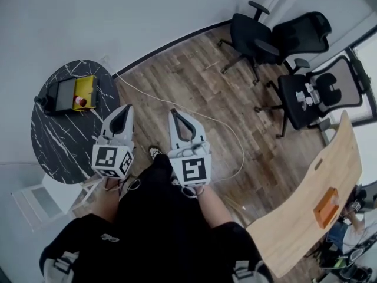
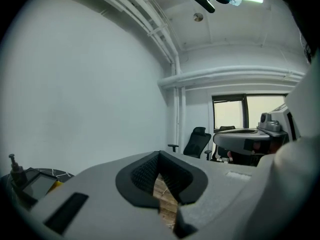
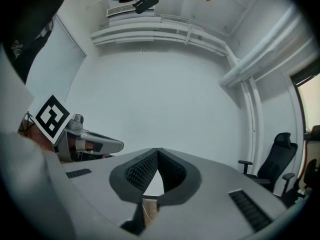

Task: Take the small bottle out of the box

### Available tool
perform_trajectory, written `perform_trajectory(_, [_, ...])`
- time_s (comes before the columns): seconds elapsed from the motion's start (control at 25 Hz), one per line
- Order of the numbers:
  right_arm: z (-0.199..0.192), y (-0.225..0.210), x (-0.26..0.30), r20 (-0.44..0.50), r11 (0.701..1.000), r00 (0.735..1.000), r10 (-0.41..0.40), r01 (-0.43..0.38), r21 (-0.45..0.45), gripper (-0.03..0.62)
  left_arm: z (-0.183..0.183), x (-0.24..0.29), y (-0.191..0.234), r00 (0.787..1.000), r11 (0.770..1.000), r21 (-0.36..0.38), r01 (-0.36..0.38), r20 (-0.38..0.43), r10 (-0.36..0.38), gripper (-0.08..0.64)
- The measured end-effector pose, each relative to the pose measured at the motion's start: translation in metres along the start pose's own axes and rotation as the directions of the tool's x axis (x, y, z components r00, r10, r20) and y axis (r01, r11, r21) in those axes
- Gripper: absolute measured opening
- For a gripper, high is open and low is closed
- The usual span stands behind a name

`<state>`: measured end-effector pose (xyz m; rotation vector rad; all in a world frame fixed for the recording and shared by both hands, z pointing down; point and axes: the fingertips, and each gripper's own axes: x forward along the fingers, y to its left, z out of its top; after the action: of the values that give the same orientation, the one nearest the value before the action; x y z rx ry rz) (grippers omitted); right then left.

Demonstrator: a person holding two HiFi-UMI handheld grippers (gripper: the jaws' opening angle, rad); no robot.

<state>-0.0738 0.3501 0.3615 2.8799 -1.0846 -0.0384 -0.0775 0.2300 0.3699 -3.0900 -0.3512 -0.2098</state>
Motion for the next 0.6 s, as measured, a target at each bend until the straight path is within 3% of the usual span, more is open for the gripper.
perform_trajectory(0.2, [-0.008,0.002,0.071,-0.041,0.997,0.996,0.078,-0.078,-0.014,-0.005,-0.004,0.04,0.052,0.999,1.0,-0.009,-0.005,-0.036,0.005,-0.002])
perform_trajectory(0.6, [-0.027,0.039,0.204,-0.061,0.962,0.961,0.272,-0.271,0.02,-0.005,-0.026,0.074,0.163,0.988,0.993,-0.049,-0.106,-0.12,0.099,-0.002])
